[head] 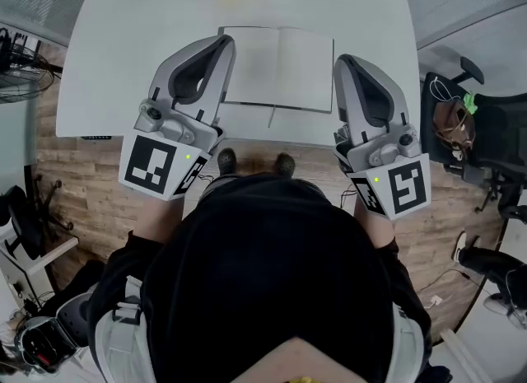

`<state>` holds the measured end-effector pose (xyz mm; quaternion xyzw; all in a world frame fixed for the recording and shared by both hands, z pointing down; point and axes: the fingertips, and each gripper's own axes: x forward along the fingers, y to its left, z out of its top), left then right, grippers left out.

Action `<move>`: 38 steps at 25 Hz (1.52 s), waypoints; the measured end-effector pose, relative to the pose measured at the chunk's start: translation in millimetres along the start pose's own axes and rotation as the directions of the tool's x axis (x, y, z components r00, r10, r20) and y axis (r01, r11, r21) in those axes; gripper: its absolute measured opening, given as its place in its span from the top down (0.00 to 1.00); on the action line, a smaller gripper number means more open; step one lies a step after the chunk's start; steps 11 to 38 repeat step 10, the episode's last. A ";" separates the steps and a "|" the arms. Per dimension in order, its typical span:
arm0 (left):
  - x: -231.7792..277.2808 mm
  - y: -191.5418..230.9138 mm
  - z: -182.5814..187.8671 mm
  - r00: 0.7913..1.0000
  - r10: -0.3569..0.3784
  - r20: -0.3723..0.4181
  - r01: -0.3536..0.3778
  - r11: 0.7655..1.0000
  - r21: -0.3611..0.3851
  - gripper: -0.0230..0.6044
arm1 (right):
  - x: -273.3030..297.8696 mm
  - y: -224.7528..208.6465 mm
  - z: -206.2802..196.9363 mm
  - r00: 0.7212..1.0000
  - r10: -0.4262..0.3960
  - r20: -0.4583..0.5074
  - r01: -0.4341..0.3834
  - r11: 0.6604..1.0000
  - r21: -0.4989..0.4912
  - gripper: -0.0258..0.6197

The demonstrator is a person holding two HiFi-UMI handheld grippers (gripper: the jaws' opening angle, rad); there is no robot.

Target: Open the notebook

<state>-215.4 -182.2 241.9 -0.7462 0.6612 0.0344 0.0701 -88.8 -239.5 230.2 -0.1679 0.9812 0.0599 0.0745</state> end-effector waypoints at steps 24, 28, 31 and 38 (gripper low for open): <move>0.7 2.7 -0.1 1.000 0.003 -0.001 -0.003 1.000 0.002 0.94 | 2.2 -0.1 2.0 1.000 -0.001 0.001 0.001 1.000 0.002 0.96; 0.7 2.7 -0.1 1.000 0.003 -0.001 -0.003 1.000 0.002 0.94 | 2.2 -0.1 2.0 1.000 -0.001 0.001 0.001 1.000 0.002 0.96; 0.7 2.7 -0.1 1.000 0.003 -0.001 -0.003 1.000 0.002 0.94 | 2.2 -0.1 2.0 1.000 -0.001 0.001 0.001 1.000 0.002 0.96; 0.7 2.7 -0.1 1.000 0.003 -0.001 -0.003 1.000 0.002 0.94 | 2.2 -0.1 2.0 1.000 -0.001 0.001 0.001 1.000 0.002 0.96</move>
